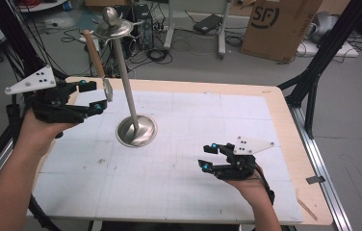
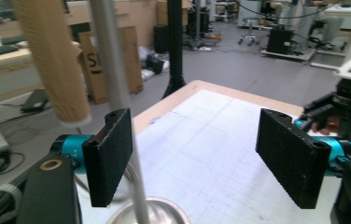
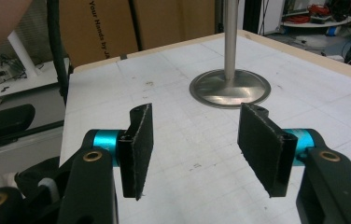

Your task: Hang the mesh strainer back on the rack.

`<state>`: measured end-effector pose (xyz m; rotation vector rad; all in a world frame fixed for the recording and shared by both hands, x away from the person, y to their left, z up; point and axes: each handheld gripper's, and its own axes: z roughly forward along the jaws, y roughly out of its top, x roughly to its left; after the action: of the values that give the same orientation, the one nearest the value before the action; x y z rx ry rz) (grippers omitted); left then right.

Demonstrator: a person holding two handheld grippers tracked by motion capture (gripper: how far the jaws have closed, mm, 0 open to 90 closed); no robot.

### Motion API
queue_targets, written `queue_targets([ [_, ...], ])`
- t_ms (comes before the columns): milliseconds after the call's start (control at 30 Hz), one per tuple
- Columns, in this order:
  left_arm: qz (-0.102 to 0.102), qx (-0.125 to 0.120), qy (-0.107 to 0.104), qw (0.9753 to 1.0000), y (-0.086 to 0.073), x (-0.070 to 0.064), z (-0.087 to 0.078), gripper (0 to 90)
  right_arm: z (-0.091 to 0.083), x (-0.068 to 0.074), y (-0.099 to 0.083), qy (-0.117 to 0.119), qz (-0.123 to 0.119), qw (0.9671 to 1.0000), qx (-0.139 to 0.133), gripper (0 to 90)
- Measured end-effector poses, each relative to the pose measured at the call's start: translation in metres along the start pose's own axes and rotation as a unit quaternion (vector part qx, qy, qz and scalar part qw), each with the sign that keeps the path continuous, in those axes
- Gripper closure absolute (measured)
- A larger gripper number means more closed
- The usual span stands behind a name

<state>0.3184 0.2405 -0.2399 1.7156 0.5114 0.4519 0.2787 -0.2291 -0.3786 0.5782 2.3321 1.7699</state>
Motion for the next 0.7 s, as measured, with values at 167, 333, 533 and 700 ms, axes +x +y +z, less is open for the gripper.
queue_targets([
  [167,-0.001,0.007,-0.016,0.9999,-0.01,-0.008,0.011,25.6,-0.002,-0.001,-0.001,-0.004,-0.001,1.0,-0.003,44.7],
  [333,-0.007,0.011,-0.031,0.9994,-0.026,-0.014,0.02,24.8,-0.005,-0.002,-0.001,-0.008,0.002,0.9999,-0.008,44.2],
  [533,-0.015,0.02,-0.04,0.9989,-0.044,-0.017,0.028,24.0,-0.008,-0.003,-0.001,-0.013,0.005,0.9998,-0.011,43.3],
  [700,-0.017,0.027,-0.05,0.9982,-0.054,-0.019,0.036,23.5,-0.008,-0.004,-0.001,-0.015,0.004,0.9998,-0.012,41.9],
])
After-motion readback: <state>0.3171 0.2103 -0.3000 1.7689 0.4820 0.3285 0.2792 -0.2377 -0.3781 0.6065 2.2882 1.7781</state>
